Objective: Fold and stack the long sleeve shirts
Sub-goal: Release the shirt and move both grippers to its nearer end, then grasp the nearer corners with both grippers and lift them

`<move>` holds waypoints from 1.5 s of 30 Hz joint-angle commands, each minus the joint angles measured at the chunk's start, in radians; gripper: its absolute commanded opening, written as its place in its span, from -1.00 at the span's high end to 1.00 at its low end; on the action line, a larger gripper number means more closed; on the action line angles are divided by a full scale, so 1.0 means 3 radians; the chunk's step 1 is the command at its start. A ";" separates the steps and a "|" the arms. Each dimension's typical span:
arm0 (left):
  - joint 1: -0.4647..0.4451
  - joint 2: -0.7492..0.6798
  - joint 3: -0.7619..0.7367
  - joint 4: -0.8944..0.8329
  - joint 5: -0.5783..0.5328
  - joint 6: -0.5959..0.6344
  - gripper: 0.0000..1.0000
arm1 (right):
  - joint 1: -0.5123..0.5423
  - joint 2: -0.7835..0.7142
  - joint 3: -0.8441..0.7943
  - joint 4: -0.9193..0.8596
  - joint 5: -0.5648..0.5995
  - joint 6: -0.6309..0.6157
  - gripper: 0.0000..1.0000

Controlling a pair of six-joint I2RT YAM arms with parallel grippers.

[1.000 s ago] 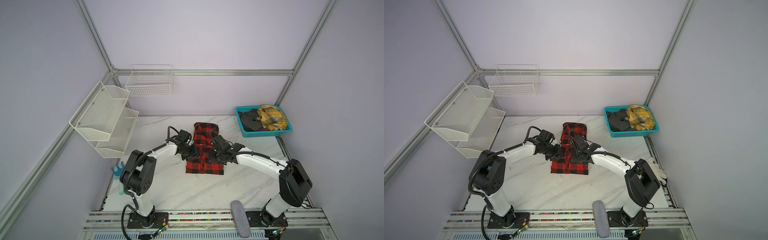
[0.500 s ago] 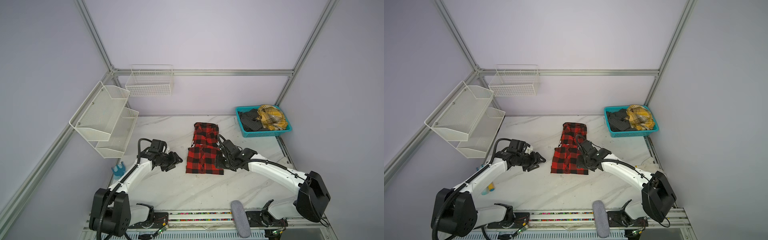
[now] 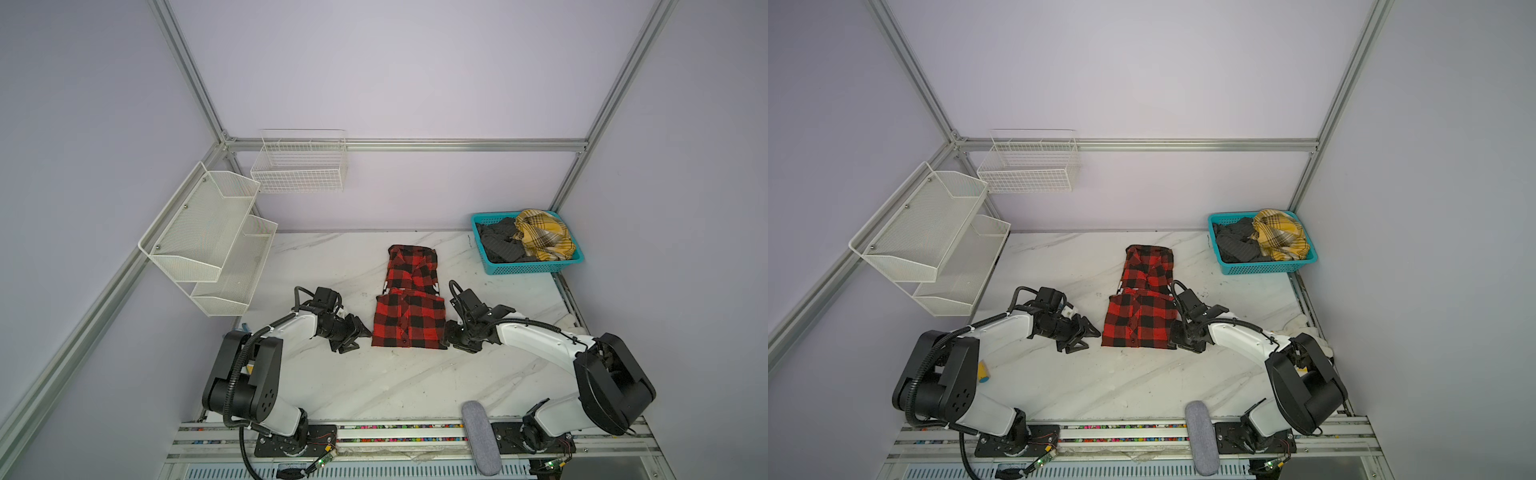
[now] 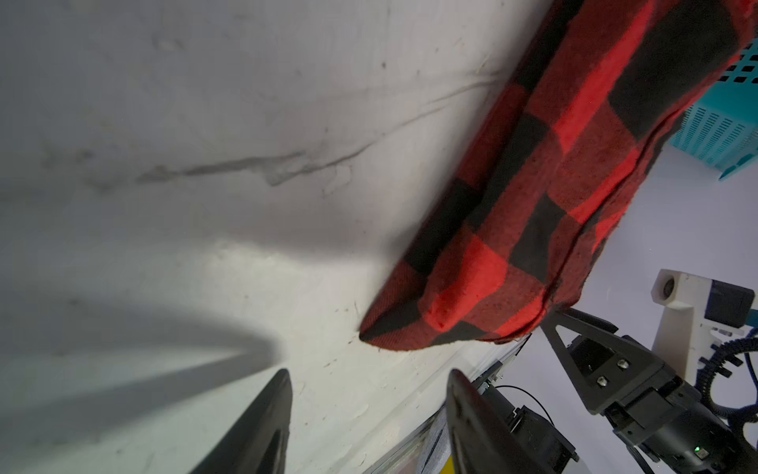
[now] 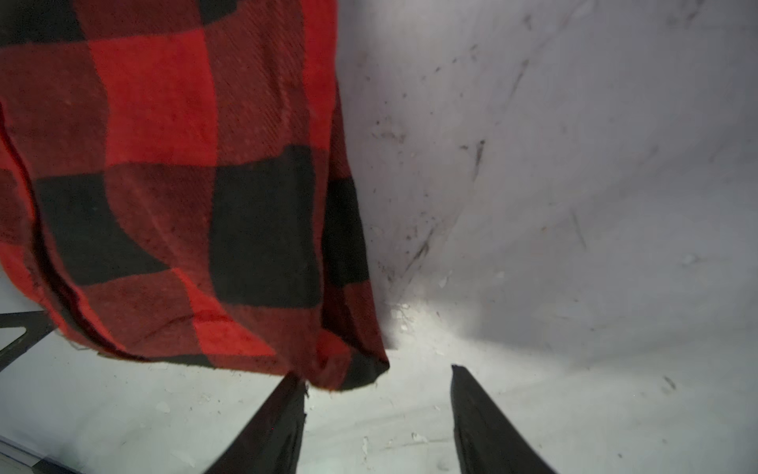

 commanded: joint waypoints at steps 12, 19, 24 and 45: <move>-0.0024 0.0342 -0.0170 0.0411 0.0164 -0.0074 -0.18 | -0.0158 0.0278 -0.0115 0.0432 -0.0260 -0.0028 0.06; -0.0139 0.0508 -0.0138 0.0422 0.0118 -0.0095 -0.10 | -0.0164 0.0290 -0.0166 0.0474 -0.0265 0.0002 0.31; -0.0161 0.0508 -0.0229 0.0439 0.0070 -0.0132 -0.07 | -0.0168 0.0321 -0.0184 0.0490 -0.0265 0.0011 0.40; -0.0136 0.0754 -0.0223 0.0559 0.0015 -0.0148 0.23 | -0.0168 0.0076 -0.0322 0.0331 -0.0239 0.0095 0.21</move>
